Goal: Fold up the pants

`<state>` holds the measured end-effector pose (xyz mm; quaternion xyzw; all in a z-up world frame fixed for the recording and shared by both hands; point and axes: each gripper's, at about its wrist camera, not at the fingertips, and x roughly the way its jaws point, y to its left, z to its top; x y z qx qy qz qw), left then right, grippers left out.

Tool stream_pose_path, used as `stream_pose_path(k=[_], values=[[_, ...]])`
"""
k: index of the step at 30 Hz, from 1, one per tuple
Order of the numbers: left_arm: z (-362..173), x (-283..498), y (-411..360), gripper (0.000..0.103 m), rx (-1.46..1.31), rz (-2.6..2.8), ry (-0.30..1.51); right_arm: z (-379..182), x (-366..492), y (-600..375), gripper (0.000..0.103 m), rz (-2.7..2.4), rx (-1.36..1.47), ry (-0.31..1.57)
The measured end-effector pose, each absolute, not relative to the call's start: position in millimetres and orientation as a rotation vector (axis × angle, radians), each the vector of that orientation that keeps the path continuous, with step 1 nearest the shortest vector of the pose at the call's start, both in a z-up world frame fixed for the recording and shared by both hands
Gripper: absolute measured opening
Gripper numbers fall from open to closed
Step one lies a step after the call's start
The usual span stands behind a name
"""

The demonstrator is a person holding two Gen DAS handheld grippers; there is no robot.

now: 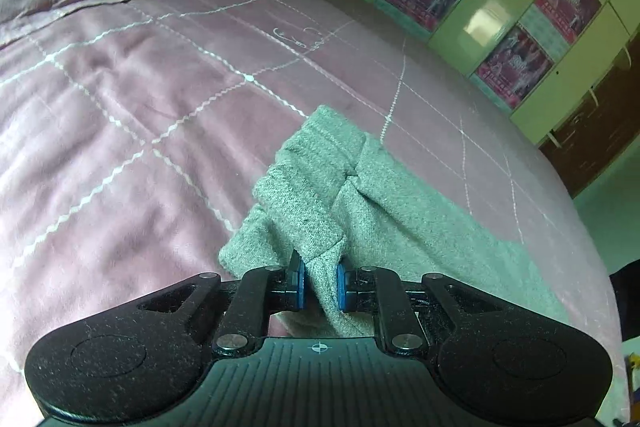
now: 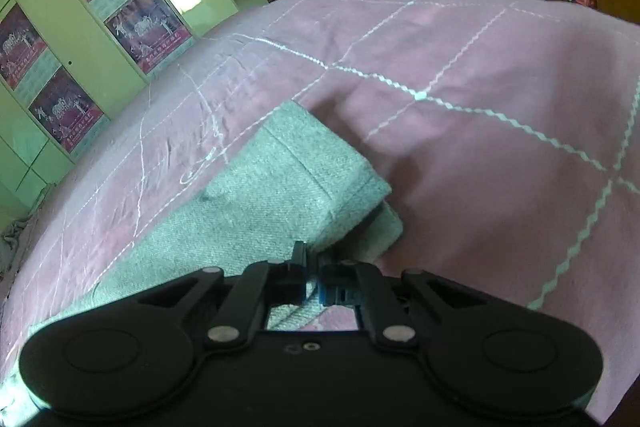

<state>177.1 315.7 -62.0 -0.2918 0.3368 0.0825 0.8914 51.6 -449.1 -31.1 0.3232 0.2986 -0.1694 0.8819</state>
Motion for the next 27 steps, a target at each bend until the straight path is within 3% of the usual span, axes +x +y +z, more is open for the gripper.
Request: stream_pose_path(k=[3, 7, 11, 18, 22, 23, 24, 25, 27], values=[[-49, 169, 311, 0.015, -0.613, 0.145, 0.625, -22, 52, -448, 0.004, -0.34, 0.673, 0.585], [-61, 172, 308, 0.015, -0.547, 0.167, 0.7, 6, 34, -441, 0.004, -0.264, 0.625, 0.408], [-64, 162, 315, 0.015, -0.605, 0.164, 0.691, -39, 47, -460, 0.003, -0.35, 0.721, 0.648], [-61, 163, 309, 0.015, -0.566, 0.172, 0.696, -23, 32, -450, 0.004, -0.337, 0.683, 0.492], [-62, 160, 312, 0.015, -0.606, 0.169, 0.69, -39, 45, -461, 0.003, -0.378, 0.72, 0.633], [-62, 159, 312, 0.015, -0.609, 0.167, 0.689, -34, 43, -462, 0.011, -0.387, 0.726, 0.619], [-62, 158, 313, 0.015, -0.613, 0.164, 0.686, -26, 39, -459, 0.027, -0.406, 0.699, 0.583], [-62, 158, 313, 0.016, -0.616, 0.162, 0.684, -18, 34, -453, 0.032, -0.436, 0.655, 0.544], [-62, 157, 313, 0.021, -0.626, 0.165, 0.675, 0, 24, -438, 0.031, -0.452, 0.55, 0.455]])
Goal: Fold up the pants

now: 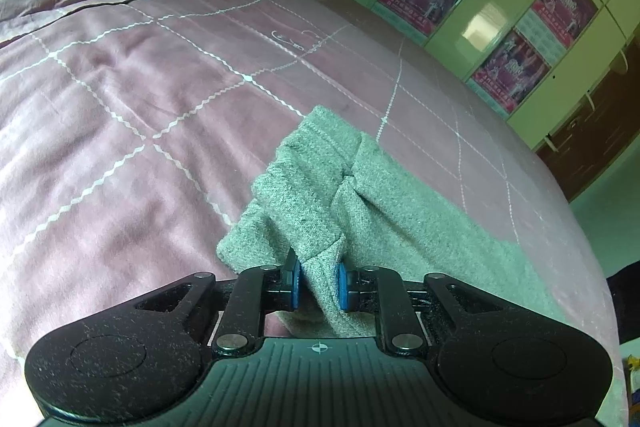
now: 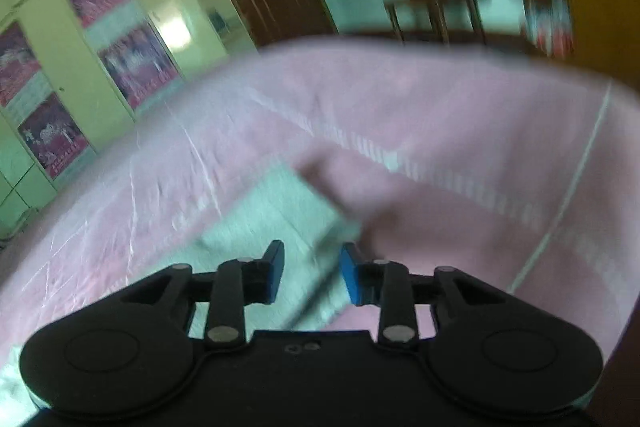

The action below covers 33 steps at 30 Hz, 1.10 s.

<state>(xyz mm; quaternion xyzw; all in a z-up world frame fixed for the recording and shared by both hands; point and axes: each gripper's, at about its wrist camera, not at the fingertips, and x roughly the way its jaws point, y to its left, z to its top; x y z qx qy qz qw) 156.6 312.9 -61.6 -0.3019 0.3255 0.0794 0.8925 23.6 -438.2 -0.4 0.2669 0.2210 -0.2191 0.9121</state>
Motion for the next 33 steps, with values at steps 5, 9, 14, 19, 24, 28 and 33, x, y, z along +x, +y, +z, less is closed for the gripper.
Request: stream_pose_path(k=[5, 9, 14, 19, 24, 28, 33], values=[[-60, 155, 308, 0.021, -0.618, 0.191, 0.665, 11, 55, -392, 0.026, -0.256, 0.405, 0.47], [-56, 147, 306, 0.019, -0.613, 0.22, 0.659, 11, 119, -313, 0.026, 0.014, 0.339, 0.546], [-37, 117, 308, 0.061, -0.55, 0.364, 0.628, 11, 175, -202, 0.028, 0.279, 0.243, 0.61], [10, 135, 279, 0.061, -0.373, 0.231, 0.536, 8, 203, -123, 0.03, 0.452, 0.146, 0.657], [-8, 222, 229, 0.061, -0.247, 0.051, 0.659, 7, 236, -50, 0.03, 0.587, 0.12, 0.698], [-56, 264, 222, 0.061, -0.216, 0.062, 0.821, -8, 260, -3, 0.029, 0.68, 0.069, 0.782], [-40, 250, 220, 0.061, -0.259, 0.058, 0.773, -13, 296, -25, 0.029, 0.375, 0.027, 0.758]])
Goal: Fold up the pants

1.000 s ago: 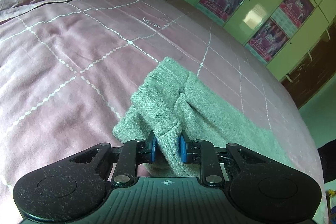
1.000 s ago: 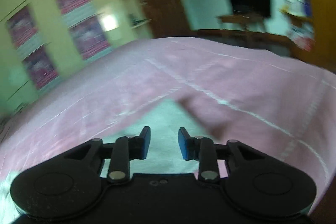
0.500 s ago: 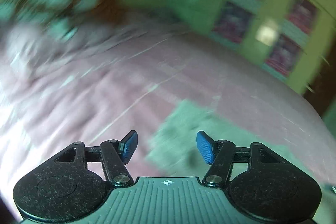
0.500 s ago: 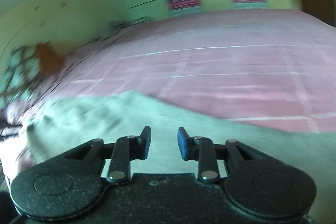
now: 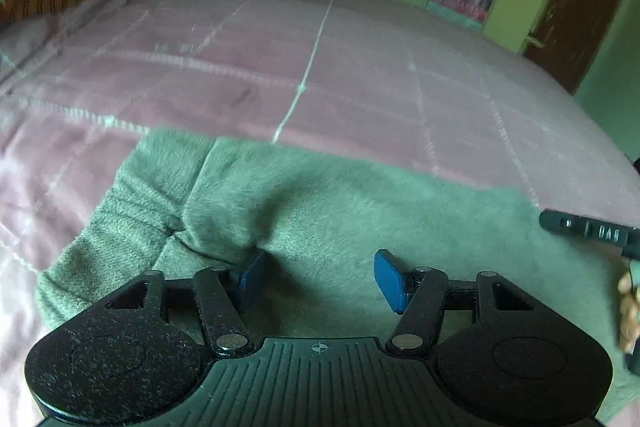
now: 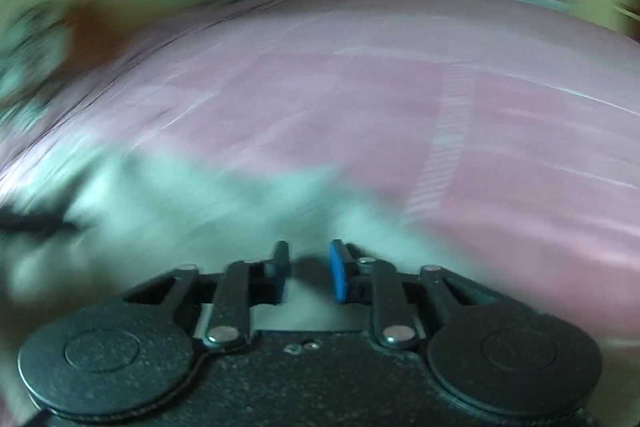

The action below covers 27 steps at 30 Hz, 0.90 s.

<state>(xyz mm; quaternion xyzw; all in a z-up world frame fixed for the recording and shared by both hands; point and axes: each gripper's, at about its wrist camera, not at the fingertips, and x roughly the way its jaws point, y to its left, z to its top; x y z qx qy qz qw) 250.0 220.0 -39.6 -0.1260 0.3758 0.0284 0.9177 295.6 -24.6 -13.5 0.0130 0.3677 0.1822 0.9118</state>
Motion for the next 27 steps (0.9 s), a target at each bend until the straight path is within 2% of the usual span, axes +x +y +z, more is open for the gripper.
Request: stream_pose_path(k=[4, 7, 10, 11, 12, 15, 16, 17, 19, 20, 21, 22, 23, 27], values=[[-50, 253, 200, 0.061, -0.214, 0.017, 0.803, -1, 287, -52, 0.031, 0.421, 0.184, 0.747], [-51, 245, 189, 0.061, -0.144, 0.041, 0.804, -10, 270, -61, 0.024, 0.455, 0.168, 0.803], [-41, 227, 186, 0.061, -0.163, 0.032, 0.749, -8, 247, -115, 0.02, 0.379, 0.226, 0.805], [-39, 222, 185, 0.061, -0.161, 0.022, 0.725, -5, 233, -142, 0.021, 0.321, 0.204, 0.79], [-37, 219, 180, 0.061, -0.159, 0.008, 0.717, -1, 222, -161, 0.032, 0.28, 0.208, 0.772], [-45, 225, 170, 0.061, -0.178, -0.011, 0.763, 10, 189, -226, 0.034, 0.271, 0.33, 0.737], [-49, 228, 166, 0.061, -0.185, -0.014, 0.784, 6, 188, -239, 0.032, 0.293, 0.319, 0.781], [-52, 227, 163, 0.061, -0.172, -0.01, 0.793, -1, 187, -251, 0.02, 0.317, 0.287, 0.844], [-54, 225, 158, 0.061, -0.147, 0.002, 0.794, -5, 182, -280, 0.008, 0.241, 0.244, 0.829], [-54, 223, 158, 0.061, -0.154, 0.005, 0.795, 0, 178, -310, 0.013, 0.098, 0.315, 0.794], [-54, 222, 159, 0.061, -0.16, 0.006, 0.797, 7, 169, -334, 0.024, 0.006, 0.413, 0.738], [-55, 222, 159, 0.061, -0.162, 0.008, 0.798, 14, 160, -348, 0.028, -0.012, 0.471, 0.683], [-54, 220, 157, 0.061, -0.158, 0.012, 0.8, 21, 150, -359, 0.029, 0.014, 0.504, 0.643], [-53, 217, 151, 0.062, -0.125, 0.024, 0.807, 33, 139, -347, 0.029, 0.154, 0.448, 0.672]])
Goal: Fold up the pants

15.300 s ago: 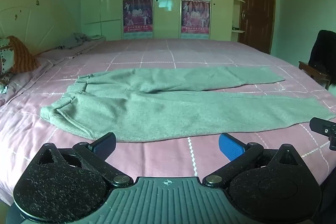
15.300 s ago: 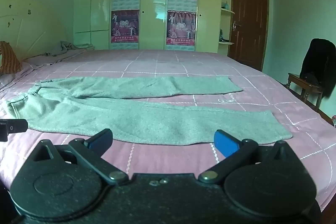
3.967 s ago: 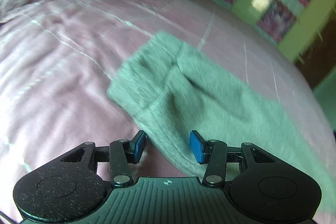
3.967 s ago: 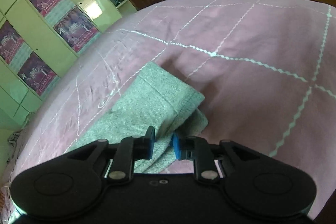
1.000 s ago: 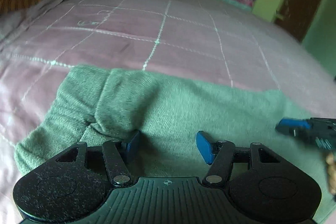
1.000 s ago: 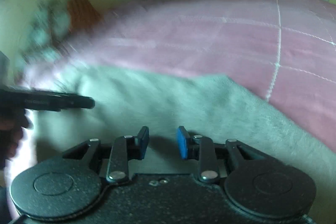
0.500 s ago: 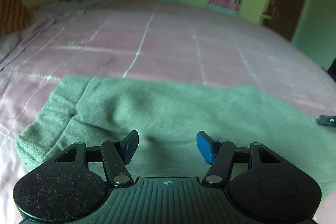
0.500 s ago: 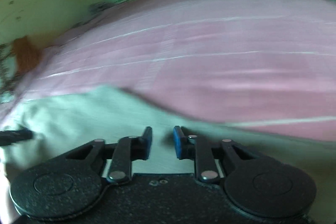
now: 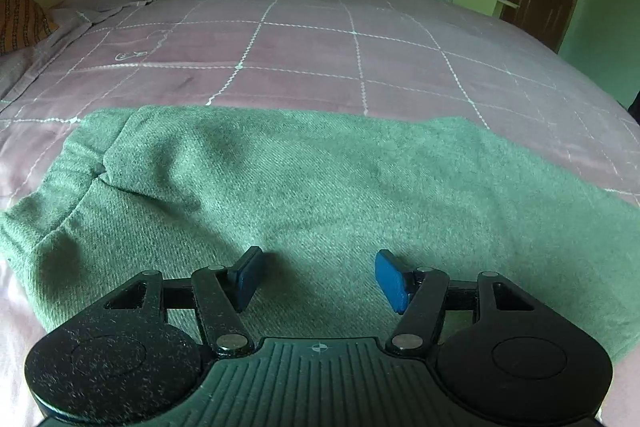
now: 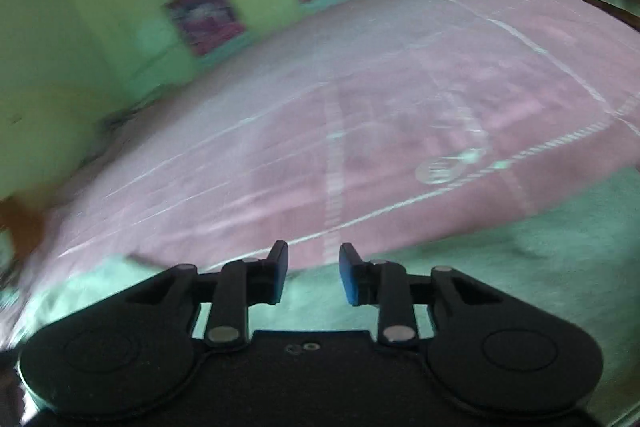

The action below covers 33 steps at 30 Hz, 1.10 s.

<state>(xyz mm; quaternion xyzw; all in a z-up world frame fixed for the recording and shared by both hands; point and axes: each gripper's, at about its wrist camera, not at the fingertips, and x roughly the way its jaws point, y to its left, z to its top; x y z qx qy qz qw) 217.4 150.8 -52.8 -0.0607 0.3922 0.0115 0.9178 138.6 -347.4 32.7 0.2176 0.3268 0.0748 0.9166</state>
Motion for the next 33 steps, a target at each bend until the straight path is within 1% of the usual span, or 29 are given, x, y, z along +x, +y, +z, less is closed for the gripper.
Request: stream_pose_path(k=[1, 2, 4, 8, 10, 14, 18, 19, 20, 22, 26, 29, 30, 32, 33], values=[[-50, 215, 150, 0.062, -0.128, 0.032, 0.801, 33, 135, -338, 0.03, 0.17, 0.426, 0.673], [-46, 210, 151, 0.062, -0.137, 0.04, 0.789, 32, 133, -330, 0.034, 0.164, 0.409, 0.682], [-35, 197, 158, 0.062, -0.144, 0.081, 0.723, 30, 132, -324, 0.034, 0.155, 0.455, 0.724], [-21, 167, 188, 0.062, -0.162, 0.207, 0.631, 25, 85, -325, 0.037, 0.254, 0.554, 0.697], [-22, 160, 204, 0.062, -0.193, 0.251, 0.632, 23, 59, -331, 0.038, 0.246, 0.579, 0.698], [-37, 161, 223, 0.062, -0.249, 0.263, 0.697, 9, 26, -351, 0.038, 0.217, 0.73, 0.724], [-44, 165, 215, 0.062, -0.222, 0.244, 0.713, -7, 26, -358, 0.036, 0.199, 0.829, 0.749], [-44, 166, 214, 0.062, -0.217, 0.243, 0.718, -11, 29, -356, 0.035, 0.196, 0.832, 0.745], [-45, 167, 213, 0.062, -0.217, 0.242, 0.717, -12, 32, -356, 0.029, 0.175, 0.827, 0.768], [-46, 163, 212, 0.063, -0.231, 0.236, 0.71, -13, 26, -355, 0.034, 0.178, 0.838, 0.783], [-51, 161, 210, 0.064, -0.225, 0.234, 0.707, -13, 25, -361, 0.035, 0.178, 0.85, 0.759], [-52, 159, 208, 0.065, -0.203, 0.222, 0.712, -16, 32, -363, 0.022, 0.151, 0.87, 0.715], [-51, 158, 207, 0.065, -0.199, 0.218, 0.713, -13, 31, -363, 0.019, 0.146, 0.864, 0.682], [-53, 156, 208, 0.065, -0.199, 0.208, 0.708, -4, 29, -357, 0.019, 0.142, 0.815, 0.647], [-54, 155, 208, 0.065, -0.2, 0.205, 0.704, -4, 31, -355, 0.022, 0.137, 0.801, 0.648]])
